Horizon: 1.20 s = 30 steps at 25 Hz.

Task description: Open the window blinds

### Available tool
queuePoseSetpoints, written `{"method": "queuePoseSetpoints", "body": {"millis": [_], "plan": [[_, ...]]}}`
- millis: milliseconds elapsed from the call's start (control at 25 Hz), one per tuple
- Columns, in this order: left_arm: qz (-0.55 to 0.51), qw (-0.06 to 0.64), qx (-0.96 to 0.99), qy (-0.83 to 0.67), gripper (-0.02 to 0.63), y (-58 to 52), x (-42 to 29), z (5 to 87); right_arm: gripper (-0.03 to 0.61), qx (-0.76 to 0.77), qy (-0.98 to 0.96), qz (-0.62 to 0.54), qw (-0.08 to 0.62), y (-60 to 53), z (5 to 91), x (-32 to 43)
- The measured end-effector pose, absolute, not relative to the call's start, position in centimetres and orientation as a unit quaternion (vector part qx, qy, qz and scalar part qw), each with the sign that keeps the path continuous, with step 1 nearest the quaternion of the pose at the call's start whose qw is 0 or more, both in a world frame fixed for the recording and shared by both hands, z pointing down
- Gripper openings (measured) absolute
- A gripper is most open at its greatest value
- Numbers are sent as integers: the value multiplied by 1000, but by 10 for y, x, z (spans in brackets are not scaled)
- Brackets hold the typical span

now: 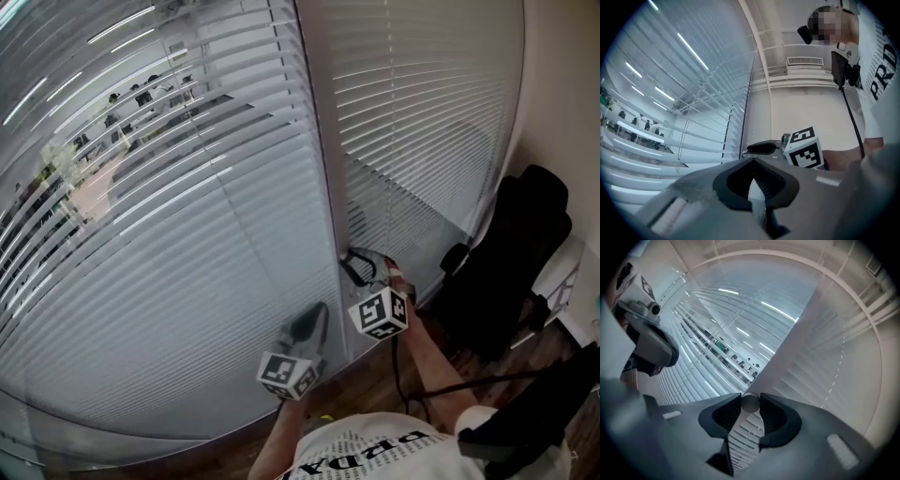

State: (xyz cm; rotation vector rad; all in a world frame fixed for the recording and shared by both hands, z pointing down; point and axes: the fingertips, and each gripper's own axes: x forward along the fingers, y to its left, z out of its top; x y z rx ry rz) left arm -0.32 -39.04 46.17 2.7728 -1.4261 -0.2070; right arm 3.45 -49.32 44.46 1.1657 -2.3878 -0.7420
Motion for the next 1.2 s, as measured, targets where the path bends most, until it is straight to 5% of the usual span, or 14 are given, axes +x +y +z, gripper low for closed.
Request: {"method": "queuePoseSetpoints", "body": {"millis": [1200], "plan": [[-64,17,885,-461,-6,-394,-6,468,133,451,-891,-47,36,-504,445,46]]}}
